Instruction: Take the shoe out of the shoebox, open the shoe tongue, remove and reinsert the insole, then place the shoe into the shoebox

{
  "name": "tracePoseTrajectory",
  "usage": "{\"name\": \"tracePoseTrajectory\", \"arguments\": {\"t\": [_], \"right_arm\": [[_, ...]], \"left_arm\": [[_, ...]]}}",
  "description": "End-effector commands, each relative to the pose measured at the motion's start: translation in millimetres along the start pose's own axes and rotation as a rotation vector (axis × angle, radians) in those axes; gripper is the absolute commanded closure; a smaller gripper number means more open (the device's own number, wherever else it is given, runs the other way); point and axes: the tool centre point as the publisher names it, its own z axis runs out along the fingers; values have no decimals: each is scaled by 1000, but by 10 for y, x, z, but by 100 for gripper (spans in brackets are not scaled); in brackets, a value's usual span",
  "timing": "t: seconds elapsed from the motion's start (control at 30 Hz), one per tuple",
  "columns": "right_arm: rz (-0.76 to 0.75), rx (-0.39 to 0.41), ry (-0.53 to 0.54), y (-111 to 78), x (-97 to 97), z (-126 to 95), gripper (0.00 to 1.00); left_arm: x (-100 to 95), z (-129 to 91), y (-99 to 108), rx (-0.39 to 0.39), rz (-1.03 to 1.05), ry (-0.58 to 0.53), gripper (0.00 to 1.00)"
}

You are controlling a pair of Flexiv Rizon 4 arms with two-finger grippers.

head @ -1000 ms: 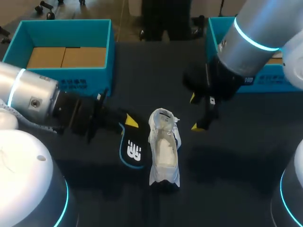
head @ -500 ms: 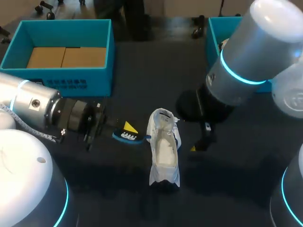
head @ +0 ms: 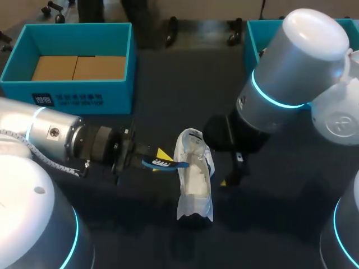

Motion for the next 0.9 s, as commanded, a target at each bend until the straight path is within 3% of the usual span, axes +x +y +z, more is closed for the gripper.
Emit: {"name": "tracePoseTrajectory", "arguments": {"t": [0.03, 0.2, 0.47, 0.9], "right_arm": [[24, 11, 6, 4, -25, 40, 0], [78, -19, -3, -49, -13, 219, 0], [31, -40, -38, -65, 42, 459, 0], [6, -27, -11, -79, 84, 649, 0]], "left_arm": [[9, -2, -4, -1, 1, -1, 100], [132, 81, -19, 33, 13, -23, 100], [232, 231, 46, 82, -28, -43, 100], [281, 397, 124, 131, -76, -54, 100]]}}
